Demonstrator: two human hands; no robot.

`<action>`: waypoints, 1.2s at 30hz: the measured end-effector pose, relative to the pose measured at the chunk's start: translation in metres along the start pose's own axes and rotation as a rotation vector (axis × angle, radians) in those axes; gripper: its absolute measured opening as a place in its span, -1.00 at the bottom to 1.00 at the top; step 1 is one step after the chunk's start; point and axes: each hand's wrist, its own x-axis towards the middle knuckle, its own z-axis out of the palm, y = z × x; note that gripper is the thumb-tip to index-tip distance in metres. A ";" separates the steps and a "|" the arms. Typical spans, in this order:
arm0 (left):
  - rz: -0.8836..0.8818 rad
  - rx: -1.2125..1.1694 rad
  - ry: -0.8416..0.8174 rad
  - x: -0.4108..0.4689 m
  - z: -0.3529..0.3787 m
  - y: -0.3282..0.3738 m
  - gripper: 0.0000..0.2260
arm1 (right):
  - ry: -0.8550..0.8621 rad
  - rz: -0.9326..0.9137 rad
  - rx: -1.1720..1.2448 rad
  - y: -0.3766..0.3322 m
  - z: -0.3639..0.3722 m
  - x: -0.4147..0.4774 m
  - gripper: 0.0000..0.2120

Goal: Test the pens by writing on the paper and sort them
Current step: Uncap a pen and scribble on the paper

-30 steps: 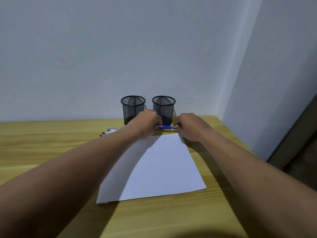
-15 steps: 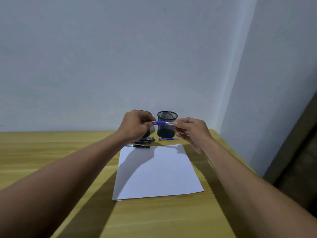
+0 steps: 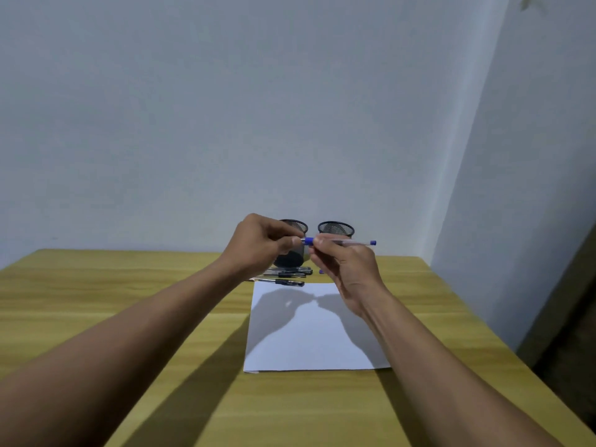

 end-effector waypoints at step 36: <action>-0.264 0.474 0.044 -0.026 -0.024 -0.131 -0.89 | -0.021 0.033 -0.421 0.078 0.010 0.024 -0.93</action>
